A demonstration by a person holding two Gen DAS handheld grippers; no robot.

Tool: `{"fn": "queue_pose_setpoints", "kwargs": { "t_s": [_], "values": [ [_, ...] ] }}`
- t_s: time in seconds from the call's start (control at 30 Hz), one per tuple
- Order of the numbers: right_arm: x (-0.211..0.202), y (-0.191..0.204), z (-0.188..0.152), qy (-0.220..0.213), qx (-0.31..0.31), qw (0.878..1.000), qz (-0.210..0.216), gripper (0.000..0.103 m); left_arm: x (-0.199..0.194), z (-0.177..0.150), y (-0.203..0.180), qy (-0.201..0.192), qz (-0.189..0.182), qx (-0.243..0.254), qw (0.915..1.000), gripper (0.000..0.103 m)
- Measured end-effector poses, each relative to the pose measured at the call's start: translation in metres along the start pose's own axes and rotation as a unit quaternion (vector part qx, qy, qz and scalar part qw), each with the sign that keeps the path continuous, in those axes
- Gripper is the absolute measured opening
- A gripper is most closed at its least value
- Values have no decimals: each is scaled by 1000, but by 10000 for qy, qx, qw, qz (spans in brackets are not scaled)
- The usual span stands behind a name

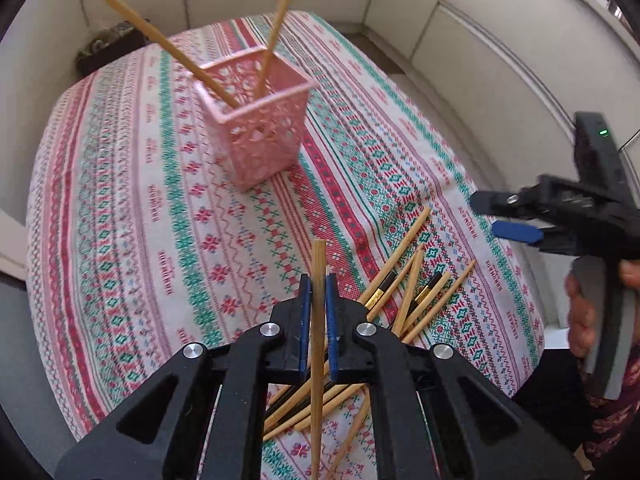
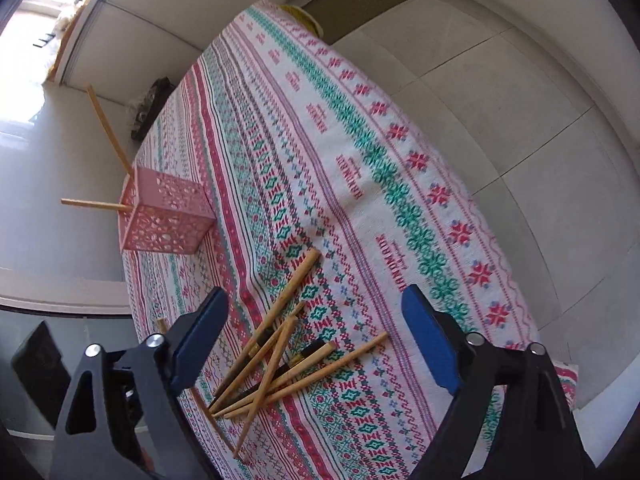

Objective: Organize utensils
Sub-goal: 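Lift the grasped stick upright with the left tool, then grasp a stick from the pile with the right tool while the left holds its stick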

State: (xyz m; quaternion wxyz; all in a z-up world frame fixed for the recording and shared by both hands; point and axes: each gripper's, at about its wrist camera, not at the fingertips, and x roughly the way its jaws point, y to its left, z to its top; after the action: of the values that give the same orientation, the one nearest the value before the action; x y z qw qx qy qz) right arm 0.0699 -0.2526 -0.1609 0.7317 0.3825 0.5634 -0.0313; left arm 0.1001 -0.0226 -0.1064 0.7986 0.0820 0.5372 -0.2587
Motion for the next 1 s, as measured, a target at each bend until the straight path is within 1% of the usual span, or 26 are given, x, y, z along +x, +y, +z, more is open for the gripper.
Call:
{"fn": "queue_pose_setpoints", "kwargs": {
  "t_s": [0.03,0.1,0.17,0.2,0.23,0.27,0.3,0.37,0.43,0.47,0.5,0.53,0.57,0.67,0.7,0.73,0.87,0.9,0.93,0.97,1.0],
  "values": [
    [7,5,-2,55,-37,9999,-99,68,-14,0,4,-169,-18,-85,9998,6],
    [20,15,-7,130,-86,9994,-324,56,-39,-15,13,-526,-105,-241,9983,6],
    [33,21,-11,199,-42,9986,-481,52,-61,-26,23,-871,-211,-368,9953,6],
    [40,24,-12,227,-3,9982,-556,51,-70,-32,31,-1036,-263,-417,9934,6],
    [43,27,-13,154,24,9980,-611,52,-77,-30,38,-1179,-302,-476,9914,6],
    [44,32,-14,35,-5,9973,-734,51,-84,-34,41,-1302,-319,-525,9896,6],
    [47,34,-13,37,5,9971,-762,53,-91,-35,44,-1401,-343,-567,9879,6],
    [53,39,-11,-61,8,9963,-852,53,-99,-39,51,-1526,-397,-623,9855,6],
    [59,50,-8,-159,-9,9953,-953,51,-104,-40,60,-1607,-425,-684,9837,6],
    [63,55,-6,-180,-53,9949,-993,42,-104,-41,62,-1625,-429,-698,9833,6],
    [66,62,-4,-277,-132,9938,-1072,30,-103,-40,63,-1635,-419,-702,9831,6],
    [72,67,-3,-210,-210,9945,-1007,15,-106,-43,63,-1651,-410,-712,9828,6],
    [74,72,-2,-325,-265,9937,-1043,14,-106,-43,64,-1657,-415,-719,9827,6],
    [82,86,0,-268,-373,9961,-757,12,-107,-43,67,-1710,-367,-752,9817,6],
    [78,87,0,-295,-388,9969,-626,9,-108,-44,68,-1753,-377,-784,9807,6],
    [76,91,-1,-351,-445,9968,-570,0,-111,-45,70,-1813,-395,-823,9792,6],
    [45,101,-13,-831,-772,9929,-348,0,-120,-48,74,-2023,-400,-897,9744,6],
    [37,102,-17,-853,-808,9926,-296,0,-120,-48,75,-2033,-409,-906,9741,6],
    [33,102,-18,-756,-779,9938,-226,0,-120,-48,75,-2043,-410,-913,9738,6],
    [33,101,-17,-562,-639,9962,-181,1,-120,-49,74,-2052,-403,-919,9736,6],
    [33,97,-17,-390,-440,9982,-154,5,-121,-49,74,-2061,-390,-922,9734,6]
  ]
}}
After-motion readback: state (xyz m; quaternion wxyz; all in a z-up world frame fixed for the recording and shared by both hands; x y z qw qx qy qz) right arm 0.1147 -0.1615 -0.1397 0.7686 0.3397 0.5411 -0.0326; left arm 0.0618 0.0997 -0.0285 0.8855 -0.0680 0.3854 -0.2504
